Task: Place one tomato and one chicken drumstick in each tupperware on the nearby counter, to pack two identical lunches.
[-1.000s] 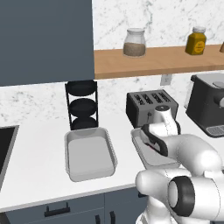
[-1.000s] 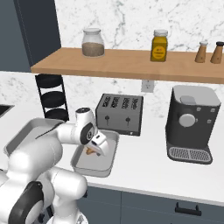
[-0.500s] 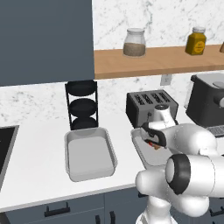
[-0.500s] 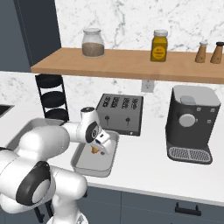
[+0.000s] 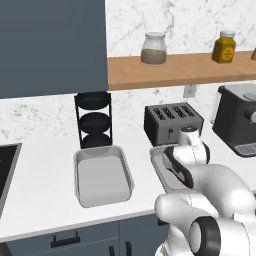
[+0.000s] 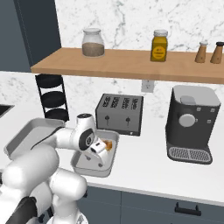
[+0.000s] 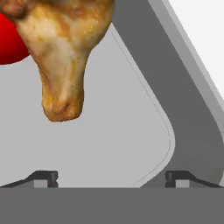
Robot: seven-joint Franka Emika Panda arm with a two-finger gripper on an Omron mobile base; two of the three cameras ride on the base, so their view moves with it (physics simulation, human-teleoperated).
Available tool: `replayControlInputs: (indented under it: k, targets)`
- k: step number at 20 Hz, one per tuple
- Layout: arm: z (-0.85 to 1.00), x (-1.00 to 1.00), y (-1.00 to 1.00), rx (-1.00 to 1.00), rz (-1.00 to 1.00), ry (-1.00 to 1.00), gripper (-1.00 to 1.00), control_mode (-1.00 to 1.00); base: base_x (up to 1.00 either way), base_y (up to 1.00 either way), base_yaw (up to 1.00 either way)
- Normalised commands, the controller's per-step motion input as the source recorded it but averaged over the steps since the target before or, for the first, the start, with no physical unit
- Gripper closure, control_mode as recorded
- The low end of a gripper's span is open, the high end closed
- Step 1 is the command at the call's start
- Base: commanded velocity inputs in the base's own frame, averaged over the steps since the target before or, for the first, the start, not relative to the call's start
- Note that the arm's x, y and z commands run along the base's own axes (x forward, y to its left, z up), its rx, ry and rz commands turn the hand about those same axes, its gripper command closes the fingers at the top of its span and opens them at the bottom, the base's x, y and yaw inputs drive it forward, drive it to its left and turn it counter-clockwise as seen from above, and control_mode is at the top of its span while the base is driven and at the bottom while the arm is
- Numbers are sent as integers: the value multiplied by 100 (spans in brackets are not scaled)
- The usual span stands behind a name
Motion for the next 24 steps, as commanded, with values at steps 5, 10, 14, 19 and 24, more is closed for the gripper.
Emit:
replayControlInputs:
  k: [5,10,14,19,24]
  targets:
    - [82,-50,-2,0,-7,-15,-100,-100,0,0,0]
    - [65,-97,26,-5,0,-26,-100,-100,0,0,0]
    - [65,-89,8,0,10,-26,-100,-100,0,0,0]
    - [71,-40,6,-7,36,-21,-100,-100,0,0,0]
    - [3,-2,54,-20,31,-1,-100,-100,0,0,0]
